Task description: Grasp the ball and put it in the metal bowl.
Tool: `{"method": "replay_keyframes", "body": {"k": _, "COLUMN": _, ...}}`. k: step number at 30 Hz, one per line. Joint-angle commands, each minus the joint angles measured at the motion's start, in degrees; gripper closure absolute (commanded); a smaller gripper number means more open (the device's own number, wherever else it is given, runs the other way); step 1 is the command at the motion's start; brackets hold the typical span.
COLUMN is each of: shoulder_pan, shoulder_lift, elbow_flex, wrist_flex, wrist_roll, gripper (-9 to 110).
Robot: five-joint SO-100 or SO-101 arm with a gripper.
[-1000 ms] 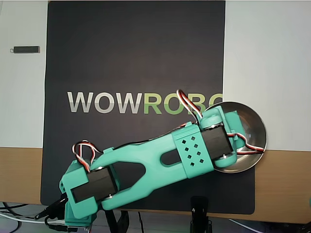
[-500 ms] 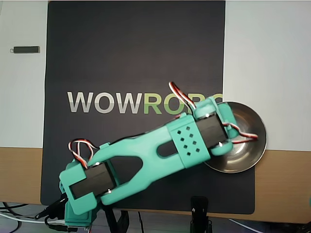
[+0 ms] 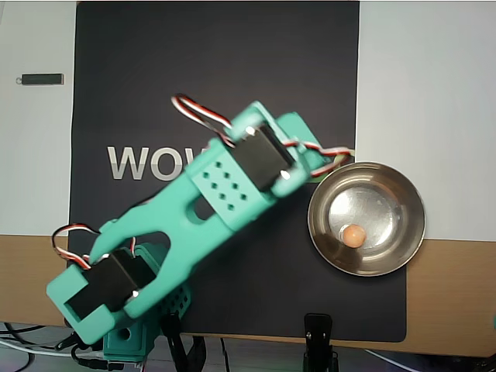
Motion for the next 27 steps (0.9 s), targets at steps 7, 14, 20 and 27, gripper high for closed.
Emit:
{"method": "replay_keyframes", "body": {"k": 7, "shoulder_pan": -10.99, "shoulder_lift": 6.68, "elbow_flex": 2.90, "wrist_flex": 0.97, "wrist_roll": 0.35, "gripper": 102}}
{"method": "replay_keyframes", "body": {"k": 14, "shoulder_pan": -20.74, "shoulder_lift": 12.04, "elbow_flex": 9.93, "wrist_flex": 0.53, "wrist_roll": 0.35, "gripper": 102}}
{"method": "replay_keyframes", "body": {"k": 20, "shoulder_pan": -28.83, "shoulder_lift": 15.47, "elbow_flex": 14.33, "wrist_flex": 0.53, "wrist_roll": 0.35, "gripper": 102}}
{"method": "replay_keyframes", "body": {"k": 27, "shoulder_pan": -36.04, "shoulder_lift": 16.79, "elbow_flex": 15.73, "wrist_flex": 0.53, "wrist_roll": 0.35, "gripper": 102}}
